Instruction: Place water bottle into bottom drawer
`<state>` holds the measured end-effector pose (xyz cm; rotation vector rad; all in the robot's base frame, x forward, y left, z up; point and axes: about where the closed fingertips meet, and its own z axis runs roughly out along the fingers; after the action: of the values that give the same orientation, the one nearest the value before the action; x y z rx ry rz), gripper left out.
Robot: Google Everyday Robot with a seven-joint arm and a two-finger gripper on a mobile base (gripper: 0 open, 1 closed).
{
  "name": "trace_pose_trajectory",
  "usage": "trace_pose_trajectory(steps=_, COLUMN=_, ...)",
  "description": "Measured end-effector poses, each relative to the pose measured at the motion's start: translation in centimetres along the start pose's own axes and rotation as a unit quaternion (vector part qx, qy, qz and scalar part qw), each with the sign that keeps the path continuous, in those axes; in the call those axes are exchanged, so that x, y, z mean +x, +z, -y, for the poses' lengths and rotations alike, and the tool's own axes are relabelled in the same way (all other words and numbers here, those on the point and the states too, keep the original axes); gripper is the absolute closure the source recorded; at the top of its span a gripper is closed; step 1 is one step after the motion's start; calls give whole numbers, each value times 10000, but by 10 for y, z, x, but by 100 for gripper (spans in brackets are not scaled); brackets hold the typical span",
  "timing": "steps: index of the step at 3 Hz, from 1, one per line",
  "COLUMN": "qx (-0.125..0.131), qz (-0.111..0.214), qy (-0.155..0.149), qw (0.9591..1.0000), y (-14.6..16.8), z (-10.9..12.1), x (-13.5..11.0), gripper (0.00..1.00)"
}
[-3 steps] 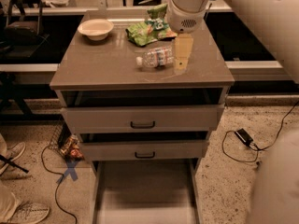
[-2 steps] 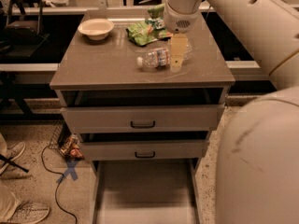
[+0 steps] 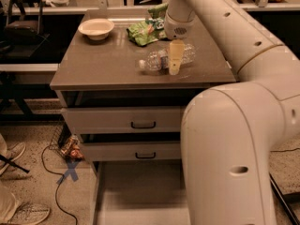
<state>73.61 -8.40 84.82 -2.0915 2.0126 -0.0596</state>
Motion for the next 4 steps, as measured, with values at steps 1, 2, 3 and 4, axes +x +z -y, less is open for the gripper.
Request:
trace_pose_trajectory(steps=1, qx=-90, qz=50, qy=178, qw=9998, y=16, z=5, x=10, gripper=17)
trace_pose_trajectory(steps=2, qx=-26, qz=158, qy=284, qw=9995, y=9, z=6, x=18, gripper=41)
trace_pose_trajectory(steps=3, qx=13, qz=338, qy=386, qw=9987, y=-5, z=-2, x=27, gripper=63)
trace_pose_trajectory(steps=4, qx=97, qz=665, qy=681, qw=9954, y=-35, z=-30, x=44, gripper=86)
